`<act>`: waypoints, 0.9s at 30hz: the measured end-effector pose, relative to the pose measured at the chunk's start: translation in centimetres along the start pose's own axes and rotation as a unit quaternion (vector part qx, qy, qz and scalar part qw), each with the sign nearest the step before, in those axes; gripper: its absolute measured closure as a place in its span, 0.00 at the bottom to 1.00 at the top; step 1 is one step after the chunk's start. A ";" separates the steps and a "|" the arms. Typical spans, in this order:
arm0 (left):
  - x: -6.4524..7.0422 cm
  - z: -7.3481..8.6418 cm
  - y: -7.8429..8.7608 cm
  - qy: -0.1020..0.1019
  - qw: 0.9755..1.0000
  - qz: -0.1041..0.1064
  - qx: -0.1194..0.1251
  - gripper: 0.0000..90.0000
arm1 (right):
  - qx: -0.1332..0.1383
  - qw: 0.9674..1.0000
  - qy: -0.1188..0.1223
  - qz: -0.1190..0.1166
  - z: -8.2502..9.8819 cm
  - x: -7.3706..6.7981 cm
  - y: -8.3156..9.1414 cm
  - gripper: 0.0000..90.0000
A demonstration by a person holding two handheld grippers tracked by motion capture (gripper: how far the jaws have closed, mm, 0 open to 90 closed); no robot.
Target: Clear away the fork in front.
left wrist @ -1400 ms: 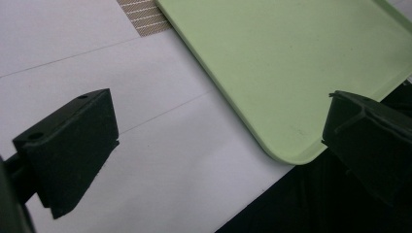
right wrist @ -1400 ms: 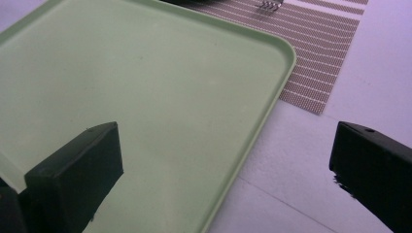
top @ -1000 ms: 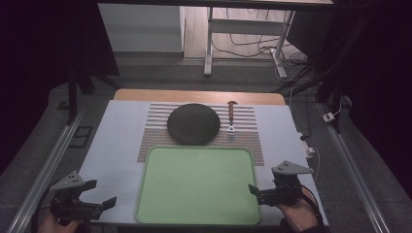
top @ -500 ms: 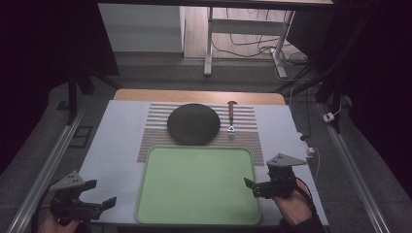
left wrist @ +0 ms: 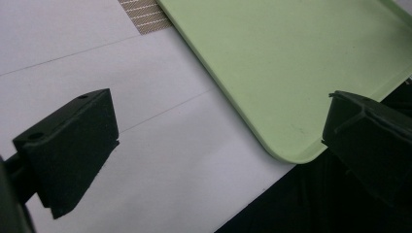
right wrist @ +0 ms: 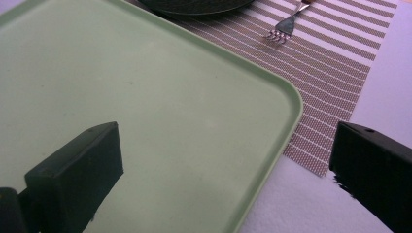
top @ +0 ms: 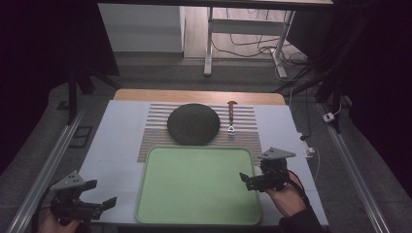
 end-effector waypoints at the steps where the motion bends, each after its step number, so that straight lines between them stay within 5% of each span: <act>1: 0.0 0.0 0.0 0.000 1.000 0.000 0.000 0.00 | -0.002 1.000 0.002 0.002 -0.1 0.0 -0.1 0.00; 16: 0.1 0.0 0.0 -0.001 1.000 -0.001 -0.002 0.00 | -0.026 0.997 0.059 0.042 -1.5 0.0 -1.8 0.00; 21: 0.0 0.0 -0.1 -0.002 1.000 -0.003 -0.003 0.00 | -0.032 0.994 0.085 0.061 -1.8 -0.1 -2.2 0.00; 27: 0.0 0.0 -0.1 -0.003 1.000 -0.003 -0.004 0.00 | -0.044 0.986 0.128 0.099 -2.5 0.0 -2.8 0.00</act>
Point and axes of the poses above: each handheld gripper's, and its own axes: y roughly backward along the jaws, z roughly out of its underside, x roughly to its right, the point moved 9 cm from there along -y, roughly forward along the jaws, and after that the axes turned 10 degrees about -x, right-handed, at the moved point
